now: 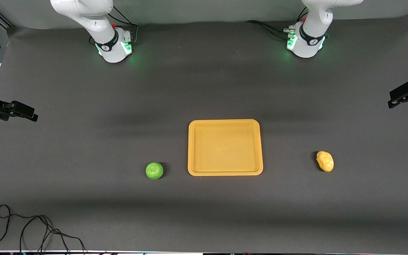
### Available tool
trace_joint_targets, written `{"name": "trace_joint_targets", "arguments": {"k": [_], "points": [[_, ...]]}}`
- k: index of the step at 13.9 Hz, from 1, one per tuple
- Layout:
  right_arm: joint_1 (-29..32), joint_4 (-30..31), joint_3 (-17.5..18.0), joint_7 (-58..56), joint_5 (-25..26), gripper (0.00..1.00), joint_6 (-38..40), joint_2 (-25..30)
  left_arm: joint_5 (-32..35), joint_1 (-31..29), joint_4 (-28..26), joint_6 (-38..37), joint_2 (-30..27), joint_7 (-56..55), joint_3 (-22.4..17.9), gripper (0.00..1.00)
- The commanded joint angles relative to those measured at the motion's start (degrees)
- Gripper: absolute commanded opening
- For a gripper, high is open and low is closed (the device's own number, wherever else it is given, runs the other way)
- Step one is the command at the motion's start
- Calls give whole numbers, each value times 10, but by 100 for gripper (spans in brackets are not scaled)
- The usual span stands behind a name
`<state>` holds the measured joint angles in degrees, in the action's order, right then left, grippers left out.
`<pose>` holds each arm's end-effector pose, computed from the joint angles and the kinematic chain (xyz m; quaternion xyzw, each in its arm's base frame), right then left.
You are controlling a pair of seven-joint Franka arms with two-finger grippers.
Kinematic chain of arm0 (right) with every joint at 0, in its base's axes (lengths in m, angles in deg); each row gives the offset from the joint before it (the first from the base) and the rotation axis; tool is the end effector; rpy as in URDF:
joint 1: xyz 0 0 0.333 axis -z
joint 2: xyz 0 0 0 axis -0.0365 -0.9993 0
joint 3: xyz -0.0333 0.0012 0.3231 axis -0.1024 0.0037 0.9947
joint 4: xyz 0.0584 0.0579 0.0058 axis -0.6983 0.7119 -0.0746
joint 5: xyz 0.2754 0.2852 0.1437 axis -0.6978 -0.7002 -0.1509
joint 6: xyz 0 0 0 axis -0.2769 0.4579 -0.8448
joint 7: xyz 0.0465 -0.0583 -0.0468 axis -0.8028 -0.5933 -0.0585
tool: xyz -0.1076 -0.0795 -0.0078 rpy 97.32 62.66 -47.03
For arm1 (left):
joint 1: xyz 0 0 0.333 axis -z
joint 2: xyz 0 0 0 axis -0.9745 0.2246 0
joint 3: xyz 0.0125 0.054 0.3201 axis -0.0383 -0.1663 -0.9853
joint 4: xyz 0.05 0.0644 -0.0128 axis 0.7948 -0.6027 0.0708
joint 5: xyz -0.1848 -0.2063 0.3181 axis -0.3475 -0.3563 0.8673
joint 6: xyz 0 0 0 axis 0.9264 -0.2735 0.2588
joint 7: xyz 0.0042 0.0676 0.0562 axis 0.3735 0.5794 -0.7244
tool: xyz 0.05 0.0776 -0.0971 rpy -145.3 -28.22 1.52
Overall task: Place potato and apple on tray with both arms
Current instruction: 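Move the left gripper toward the yellow potato beside the tray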
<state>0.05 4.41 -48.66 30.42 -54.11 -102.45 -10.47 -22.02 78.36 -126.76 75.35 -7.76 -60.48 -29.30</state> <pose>0.6085 -0.0437 0.5642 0.9993 -0.0336 -0.0175 0.0030 0.5958 0.0377 0.6019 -0.9990 0.0421 -0.0022 0.0116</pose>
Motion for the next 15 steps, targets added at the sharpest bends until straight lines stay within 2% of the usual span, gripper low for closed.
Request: {"name": "trace_joint_targets", "arguments": {"k": [1, 8, 11, 15], "points": [[4, -16, 1, 0, -10, 100, 4, -7, 0, -1, -26, 19, -18, -5, 2, 99], [4, -16, 0, 0, -10, 100, 4, -6, -3, -2, -24, 51, -17, 3, 2, 99], [4, -16, 0, 0, -10, 100, 4, -5, -1, -5, -27, 78, 8, 4, 2, 99], [4, -16, 0, 0, -10, 100, 4, -5, -2, 2, -24, 79, 14, 4, 6, 99]]}}
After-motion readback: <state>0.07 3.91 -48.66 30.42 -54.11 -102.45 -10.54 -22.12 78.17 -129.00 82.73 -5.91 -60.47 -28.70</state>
